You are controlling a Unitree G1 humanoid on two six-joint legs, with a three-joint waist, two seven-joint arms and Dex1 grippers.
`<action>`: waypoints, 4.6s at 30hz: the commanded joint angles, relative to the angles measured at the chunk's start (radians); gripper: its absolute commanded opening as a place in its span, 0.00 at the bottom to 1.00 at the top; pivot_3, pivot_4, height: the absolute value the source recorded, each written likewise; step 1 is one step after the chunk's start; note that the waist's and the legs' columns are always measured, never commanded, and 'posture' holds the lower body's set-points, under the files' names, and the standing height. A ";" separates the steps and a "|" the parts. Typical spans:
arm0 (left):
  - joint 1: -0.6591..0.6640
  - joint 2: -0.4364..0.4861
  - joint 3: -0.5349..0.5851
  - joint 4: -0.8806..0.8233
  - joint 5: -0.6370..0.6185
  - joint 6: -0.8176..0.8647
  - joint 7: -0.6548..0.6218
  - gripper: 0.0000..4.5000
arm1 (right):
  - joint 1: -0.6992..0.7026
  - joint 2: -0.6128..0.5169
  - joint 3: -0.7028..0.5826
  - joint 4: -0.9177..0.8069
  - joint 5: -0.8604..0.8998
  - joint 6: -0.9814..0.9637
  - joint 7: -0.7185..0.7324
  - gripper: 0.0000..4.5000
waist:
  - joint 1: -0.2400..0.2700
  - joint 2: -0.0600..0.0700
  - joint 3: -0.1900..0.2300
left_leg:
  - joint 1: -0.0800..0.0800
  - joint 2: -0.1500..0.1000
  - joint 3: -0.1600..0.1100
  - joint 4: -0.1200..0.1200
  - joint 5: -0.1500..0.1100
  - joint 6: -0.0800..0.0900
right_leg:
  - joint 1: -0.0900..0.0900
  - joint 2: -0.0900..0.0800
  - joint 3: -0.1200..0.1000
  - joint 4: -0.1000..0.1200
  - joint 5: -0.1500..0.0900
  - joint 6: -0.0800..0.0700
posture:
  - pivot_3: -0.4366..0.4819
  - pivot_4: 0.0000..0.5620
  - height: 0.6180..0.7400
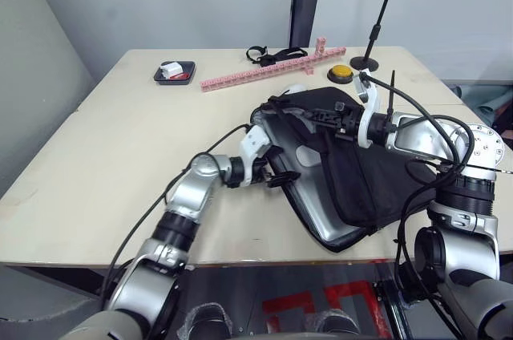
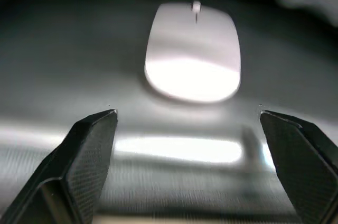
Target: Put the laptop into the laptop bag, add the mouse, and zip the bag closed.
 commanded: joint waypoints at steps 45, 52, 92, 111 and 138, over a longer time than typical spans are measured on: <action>0.388 0.757 0.545 -0.245 -0.306 0.171 -0.176 1.00 | 0.018 -0.514 0.508 -0.120 -0.958 -0.791 1.492 1.00 | -0.004 0.000 0.000 | 0.002 0.001 -0.004 0.012 -0.002 0.008 | 0.001 0.000 0.001 0.012 -0.002 0.017 | 0.48 0.27 1.00; 0.321 0.881 0.610 -0.099 -0.313 0.162 -0.252 1.00 | -0.002 -0.777 0.400 0.075 -1.062 -0.869 1.562 1.00 | -0.002 -0.001 0.000 | 0.002 0.001 -0.004 0.013 0.000 0.012 | 0.002 0.000 0.000 0.013 -0.003 0.014 | 0.48 0.27 1.00; 0.154 0.826 0.492 0.008 -0.385 0.308 -0.297 1.00 | 0.051 -0.398 0.157 -0.343 -0.612 -0.733 1.220 1.00 | 0.010 -0.001 -0.001 | 0.005 0.001 -0.005 0.017 -0.003 0.014 | 0.005 0.000 0.000 0.018 -0.007 -0.009 | 0.48 0.27 1.00; -0.220 0.281 0.238 0.324 -0.290 0.270 -0.046 1.00 | 0.169 -0.467 0.172 -0.426 -0.664 -0.750 1.198 1.00 | 0.008 -0.002 -0.001 | 0.009 0.001 -0.004 0.017 -0.001 0.015 | 0.010 0.000 0.001 0.017 -0.007 -0.009 | 0.48 0.27 1.00; -0.499 0.041 0.261 1.010 -0.082 -0.103 -0.036 0.50 | 0.245 -0.539 0.159 -0.493 -0.667 -0.752 1.160 1.00 | 0.028 -0.003 -0.001 | 0.008 0.000 -0.004 0.016 -0.001 0.015 | 0.010 -0.001 0.001 0.014 -0.006 -0.007 | 0.48 0.27 1.00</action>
